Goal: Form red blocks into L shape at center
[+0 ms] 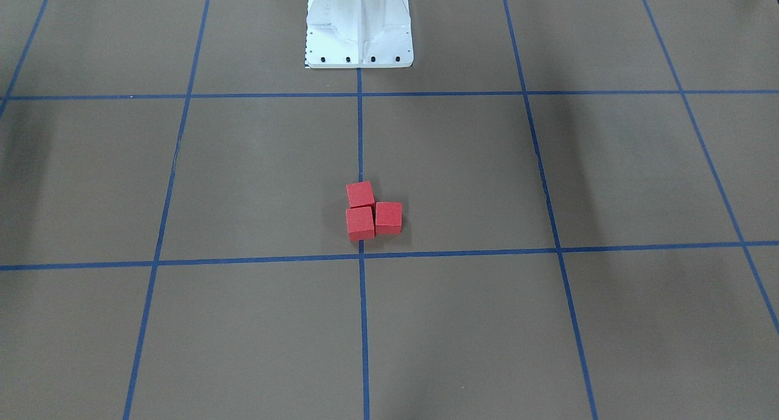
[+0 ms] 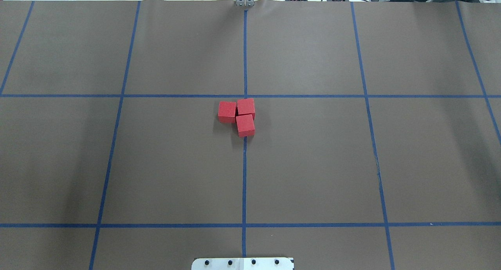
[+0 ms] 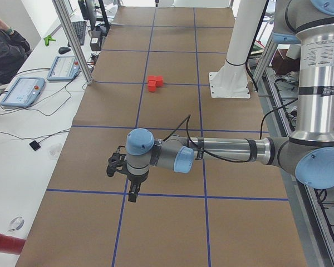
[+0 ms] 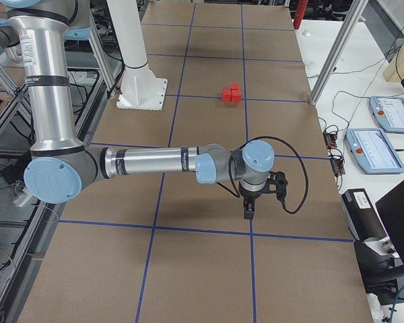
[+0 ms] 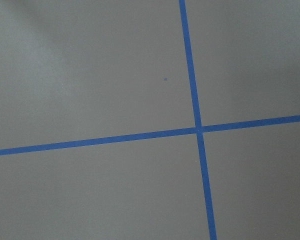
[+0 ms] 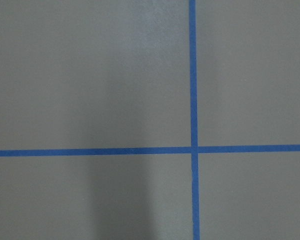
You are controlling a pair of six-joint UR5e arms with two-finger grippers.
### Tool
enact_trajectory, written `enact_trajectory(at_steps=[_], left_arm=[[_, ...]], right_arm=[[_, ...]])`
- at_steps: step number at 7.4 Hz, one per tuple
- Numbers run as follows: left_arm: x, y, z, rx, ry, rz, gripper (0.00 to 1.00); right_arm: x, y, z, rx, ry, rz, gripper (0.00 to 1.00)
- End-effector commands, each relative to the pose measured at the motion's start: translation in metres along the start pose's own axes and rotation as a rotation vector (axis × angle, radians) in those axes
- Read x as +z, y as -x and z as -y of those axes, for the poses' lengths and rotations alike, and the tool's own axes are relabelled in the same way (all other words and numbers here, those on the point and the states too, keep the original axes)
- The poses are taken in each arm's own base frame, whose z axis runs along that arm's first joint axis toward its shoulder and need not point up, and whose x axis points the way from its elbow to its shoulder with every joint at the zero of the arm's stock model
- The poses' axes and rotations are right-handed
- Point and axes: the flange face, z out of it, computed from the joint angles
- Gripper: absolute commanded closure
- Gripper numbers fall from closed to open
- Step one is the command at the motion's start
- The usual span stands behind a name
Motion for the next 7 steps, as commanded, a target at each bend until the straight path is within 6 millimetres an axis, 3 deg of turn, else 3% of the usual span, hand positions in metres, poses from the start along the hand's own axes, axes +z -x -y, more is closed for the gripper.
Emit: enact_trajectory(at_steps=[1,7], left_arm=[[0.004,-0.001,-0.0034,-0.028,0.037,-0.025,0.0],[0.0081,-0.0013,-0.008,-0.06,0.073,-0.064,0.0]], right_arm=[[-0.006,-0.0032,-0.0017,0.023,0.005,-0.005,0.01],[-0.0021,-0.0083,-0.0049,-0.014,0.018,-0.022,0.01]])
